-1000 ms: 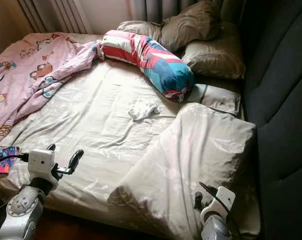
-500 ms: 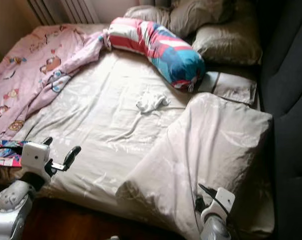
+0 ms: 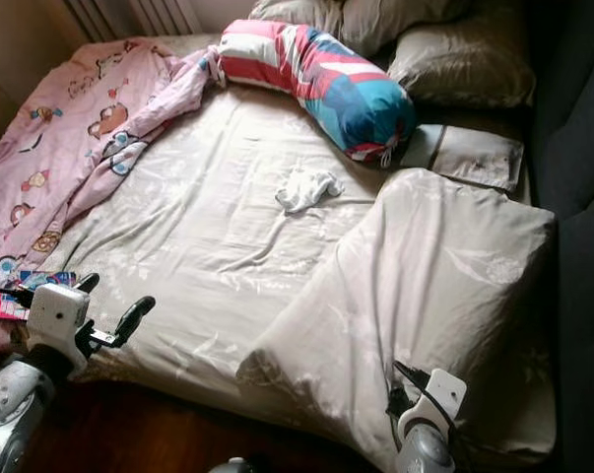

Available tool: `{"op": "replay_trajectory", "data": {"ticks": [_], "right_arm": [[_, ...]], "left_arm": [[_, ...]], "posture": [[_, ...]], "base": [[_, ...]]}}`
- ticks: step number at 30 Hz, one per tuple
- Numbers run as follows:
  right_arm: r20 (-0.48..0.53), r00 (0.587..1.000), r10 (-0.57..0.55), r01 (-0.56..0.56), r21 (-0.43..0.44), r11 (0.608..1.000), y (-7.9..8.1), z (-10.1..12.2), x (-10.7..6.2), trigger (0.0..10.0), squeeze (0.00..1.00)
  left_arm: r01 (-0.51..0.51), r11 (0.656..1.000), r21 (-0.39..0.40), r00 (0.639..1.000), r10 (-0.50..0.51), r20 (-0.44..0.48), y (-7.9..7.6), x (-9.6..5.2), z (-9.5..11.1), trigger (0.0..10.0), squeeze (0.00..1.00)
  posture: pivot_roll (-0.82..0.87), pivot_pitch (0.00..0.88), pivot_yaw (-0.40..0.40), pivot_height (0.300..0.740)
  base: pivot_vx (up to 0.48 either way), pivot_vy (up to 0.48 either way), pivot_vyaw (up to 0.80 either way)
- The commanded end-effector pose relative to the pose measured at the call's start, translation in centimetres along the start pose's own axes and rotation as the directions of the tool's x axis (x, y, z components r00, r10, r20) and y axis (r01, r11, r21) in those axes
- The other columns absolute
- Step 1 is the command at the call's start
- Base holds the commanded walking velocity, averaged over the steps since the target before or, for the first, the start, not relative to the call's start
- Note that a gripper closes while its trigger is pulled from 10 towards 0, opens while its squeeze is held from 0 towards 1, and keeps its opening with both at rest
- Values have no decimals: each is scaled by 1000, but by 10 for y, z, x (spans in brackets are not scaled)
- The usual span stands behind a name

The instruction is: Clean up the room

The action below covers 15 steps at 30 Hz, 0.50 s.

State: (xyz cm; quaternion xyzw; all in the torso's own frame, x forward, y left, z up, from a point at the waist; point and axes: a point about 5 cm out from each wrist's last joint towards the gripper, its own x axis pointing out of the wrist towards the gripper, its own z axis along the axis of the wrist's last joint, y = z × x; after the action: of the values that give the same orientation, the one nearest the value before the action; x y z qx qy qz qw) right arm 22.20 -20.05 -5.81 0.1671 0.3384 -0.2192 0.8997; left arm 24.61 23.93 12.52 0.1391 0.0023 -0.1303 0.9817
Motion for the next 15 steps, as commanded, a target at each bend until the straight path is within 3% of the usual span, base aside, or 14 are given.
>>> {"op": "replay_trajectory", "data": {"ticks": [1, 2, 15], "right_arm": [[-172, 985, -17, 14, -17, 1000, -2, -46, -13, 3020, 0], [-176, 984, -11, 5, -33, 999, 0, -49, -14, 0, 0], [-187, 982, -12, -2, -74, 997, -1, -51, -15, 0, 0]], "left_arm": [[0, 1000, 13, 999, 1, -35, 5, -8, -2, 10000, 0], [1, 1000, 15, 999, -1, -39, 6, -9, -2, 10000, 0], [13, 1000, 23, 998, -11, -69, 6, -16, 1, 10000, 0]], "posture": [[202, 300, 221, 735], [205, 303, 224, 735], [207, 306, 234, 735]], "base": [[0, 0, 0], [0, 0, 0], [0, 0, 0]]}}
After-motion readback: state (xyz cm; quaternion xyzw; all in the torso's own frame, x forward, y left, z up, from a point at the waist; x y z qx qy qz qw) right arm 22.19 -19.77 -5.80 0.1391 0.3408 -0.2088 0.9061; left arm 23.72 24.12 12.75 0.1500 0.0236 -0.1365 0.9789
